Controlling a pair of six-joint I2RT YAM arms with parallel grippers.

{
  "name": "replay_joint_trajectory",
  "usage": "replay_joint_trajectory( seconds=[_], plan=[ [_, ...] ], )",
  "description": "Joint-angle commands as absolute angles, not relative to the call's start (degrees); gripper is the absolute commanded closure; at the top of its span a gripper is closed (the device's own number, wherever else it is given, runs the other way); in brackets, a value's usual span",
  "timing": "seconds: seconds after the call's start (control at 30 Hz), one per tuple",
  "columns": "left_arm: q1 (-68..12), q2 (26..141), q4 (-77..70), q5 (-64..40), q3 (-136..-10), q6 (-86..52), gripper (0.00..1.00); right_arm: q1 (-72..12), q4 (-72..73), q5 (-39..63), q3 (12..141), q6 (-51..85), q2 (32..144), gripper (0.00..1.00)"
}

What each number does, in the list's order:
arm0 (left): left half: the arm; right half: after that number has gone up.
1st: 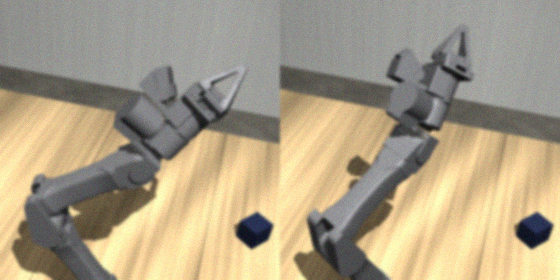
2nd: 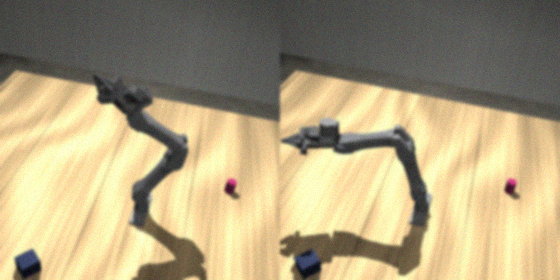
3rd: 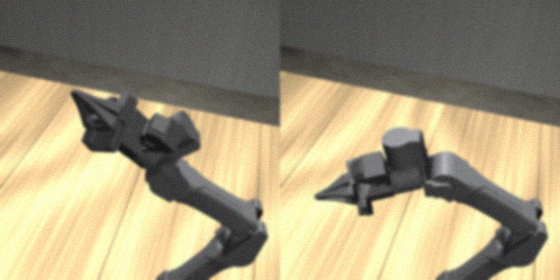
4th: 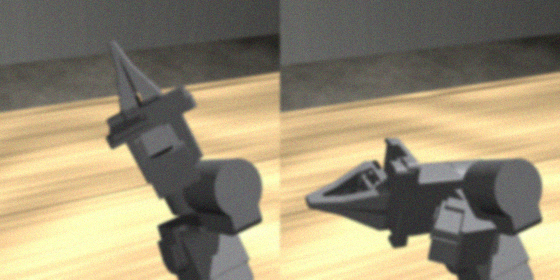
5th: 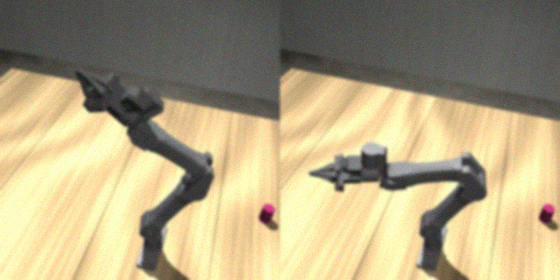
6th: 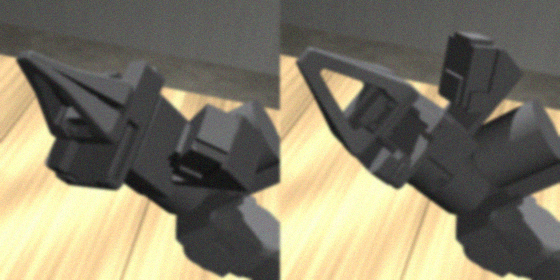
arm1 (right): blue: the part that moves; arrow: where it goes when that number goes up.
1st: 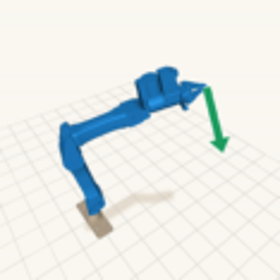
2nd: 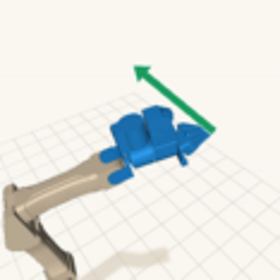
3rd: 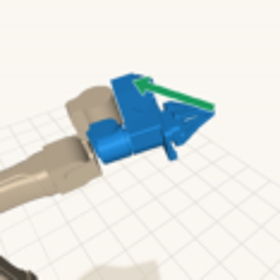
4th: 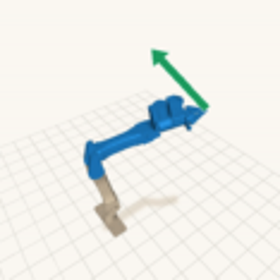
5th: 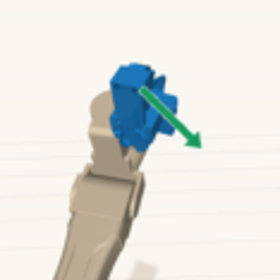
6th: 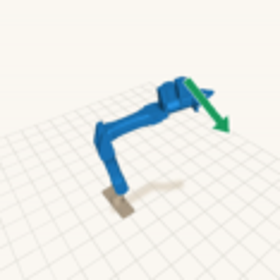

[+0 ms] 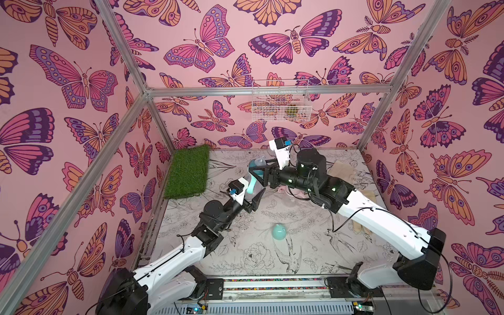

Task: Assemble the baby bottles
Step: Screw the nipple onto the baby bottle, then place the baby bottle at the center of the board.

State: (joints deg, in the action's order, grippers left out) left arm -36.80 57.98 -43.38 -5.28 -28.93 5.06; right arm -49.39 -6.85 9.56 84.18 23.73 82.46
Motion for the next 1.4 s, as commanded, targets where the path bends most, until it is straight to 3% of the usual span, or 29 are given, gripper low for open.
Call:
replay_joint_trajectory(
  seconds=[0.0,0.07,0.13,0.2,0.73,1.37],
  plan=[
    [-37.88,58.65,-41.48,-6.44,-28.65,8.97,0.76,-50.46,-8.14,9.73,84.59,22.79,83.72,1.00],
    [-37.88,58.25,-39.50,-8.00,-27.86,8.88,0.33,-50.21,-7.76,9.66,84.12,22.16,83.76,1.00],
    [-37.88,57.17,-39.71,-8.06,-26.40,7.74,0.12,-49.69,-7.72,9.99,83.90,21.53,83.76,1.00],
    [-37.88,55.63,-39.35,-7.09,-24.77,7.01,0.00,-49.05,-7.56,10.10,83.62,20.95,83.67,1.00],
    [-37.01,40.55,-25.87,5.65,-15.29,3.17,0.01,-45.35,2.23,6.96,72.58,8.05,86.85,1.00],
    [-35.95,38.23,-24.98,9.14,-13.91,3.43,0.01,-45.97,30.85,0.57,57.20,0.97,98.49,1.00]
  ],
)
